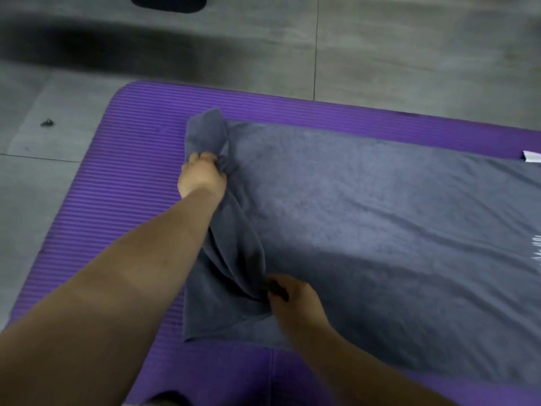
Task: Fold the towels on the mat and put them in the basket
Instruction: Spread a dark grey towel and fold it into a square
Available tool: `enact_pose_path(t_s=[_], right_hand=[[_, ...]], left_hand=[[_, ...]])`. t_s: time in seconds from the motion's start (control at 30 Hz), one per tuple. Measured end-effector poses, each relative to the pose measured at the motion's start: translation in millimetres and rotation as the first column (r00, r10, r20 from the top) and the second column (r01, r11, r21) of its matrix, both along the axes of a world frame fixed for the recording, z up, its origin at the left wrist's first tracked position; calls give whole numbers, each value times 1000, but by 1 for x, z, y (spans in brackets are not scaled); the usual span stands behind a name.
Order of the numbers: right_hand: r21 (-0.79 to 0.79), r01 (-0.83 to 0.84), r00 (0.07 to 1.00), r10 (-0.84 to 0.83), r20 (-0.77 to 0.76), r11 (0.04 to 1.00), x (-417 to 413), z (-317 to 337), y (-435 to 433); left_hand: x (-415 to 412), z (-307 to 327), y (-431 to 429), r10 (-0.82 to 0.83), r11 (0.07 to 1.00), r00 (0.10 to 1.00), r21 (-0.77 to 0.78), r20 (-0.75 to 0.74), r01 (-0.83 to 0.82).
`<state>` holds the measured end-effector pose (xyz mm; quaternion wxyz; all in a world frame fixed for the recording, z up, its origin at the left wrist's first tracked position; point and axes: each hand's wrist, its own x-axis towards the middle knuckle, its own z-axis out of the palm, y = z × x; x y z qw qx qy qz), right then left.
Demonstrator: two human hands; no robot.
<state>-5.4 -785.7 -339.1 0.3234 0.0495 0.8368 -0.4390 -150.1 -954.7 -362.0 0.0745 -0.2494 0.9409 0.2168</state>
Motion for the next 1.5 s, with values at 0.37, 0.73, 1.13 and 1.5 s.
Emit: enact_pose_path(t_s=[0.37, 0.73, 1.13, 1.5], right_hand=[[155, -128, 990, 136, -43, 980, -49, 53, 110], [122, 717, 691, -676, -254, 687, 22, 54, 358], [195, 965, 227, -930, -288, 175, 68, -38, 481], [446, 875, 368, -857, -362, 188, 70, -18, 478]], left_hand=[[-45, 65, 42, 282, 753, 946, 648, -162, -113], [-35, 112, 361, -284, 364, 926, 865, -251, 346], [141, -16, 311, -981, 137, 133, -18, -140, 990], [172, -28, 294, -996, -16, -20, -47, -87, 999]])
